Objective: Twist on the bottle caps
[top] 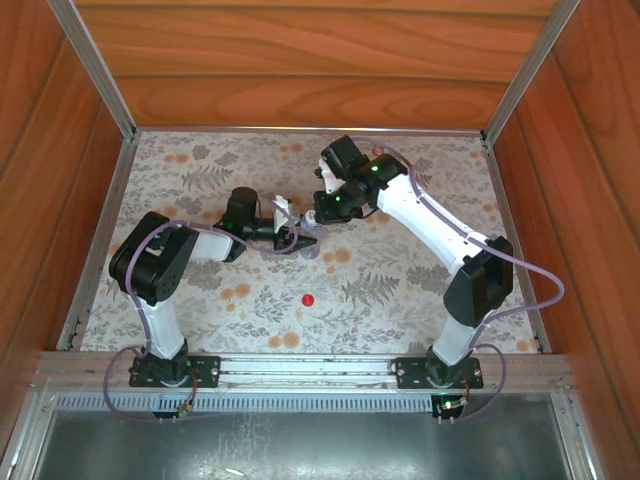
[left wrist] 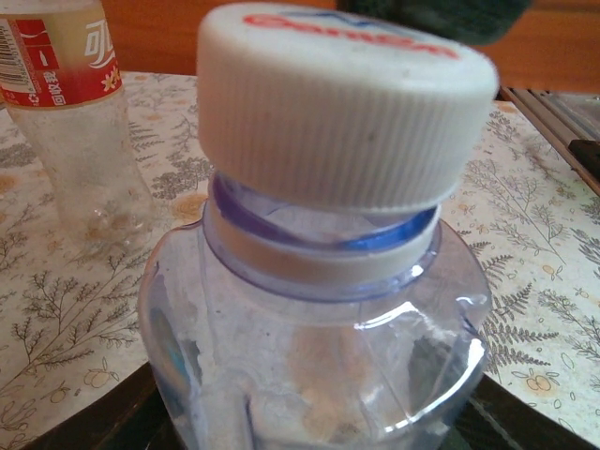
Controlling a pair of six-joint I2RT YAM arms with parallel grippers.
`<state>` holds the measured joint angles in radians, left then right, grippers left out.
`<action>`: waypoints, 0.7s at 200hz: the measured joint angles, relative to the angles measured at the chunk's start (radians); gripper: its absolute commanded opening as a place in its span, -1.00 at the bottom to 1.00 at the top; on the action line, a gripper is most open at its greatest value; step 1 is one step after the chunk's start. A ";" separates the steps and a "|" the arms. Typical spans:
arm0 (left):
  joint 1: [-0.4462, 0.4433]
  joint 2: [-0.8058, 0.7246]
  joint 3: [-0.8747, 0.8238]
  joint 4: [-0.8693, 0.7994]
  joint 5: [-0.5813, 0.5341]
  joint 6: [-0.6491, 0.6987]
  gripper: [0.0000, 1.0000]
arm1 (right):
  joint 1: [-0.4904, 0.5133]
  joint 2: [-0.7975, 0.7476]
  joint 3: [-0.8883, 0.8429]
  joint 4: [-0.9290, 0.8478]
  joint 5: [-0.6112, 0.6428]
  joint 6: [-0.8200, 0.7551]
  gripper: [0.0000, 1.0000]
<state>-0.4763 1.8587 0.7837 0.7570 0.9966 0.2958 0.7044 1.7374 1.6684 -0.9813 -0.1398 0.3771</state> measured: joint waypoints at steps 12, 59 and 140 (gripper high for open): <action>0.000 0.002 0.002 -0.001 0.000 0.000 0.16 | -0.005 -0.005 -0.005 0.006 0.000 0.004 -0.48; 0.000 0.002 0.003 -0.002 0.000 0.000 0.16 | -0.033 -0.002 0.003 0.049 -0.003 0.007 -0.52; 0.000 0.002 0.003 -0.002 0.001 0.000 0.16 | -0.050 0.039 0.026 0.066 -0.067 0.002 -0.67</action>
<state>-0.4763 1.8606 0.7864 0.7547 0.9974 0.2955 0.6540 1.7767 1.6947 -0.9154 -0.2066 0.3794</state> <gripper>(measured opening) 0.582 0.176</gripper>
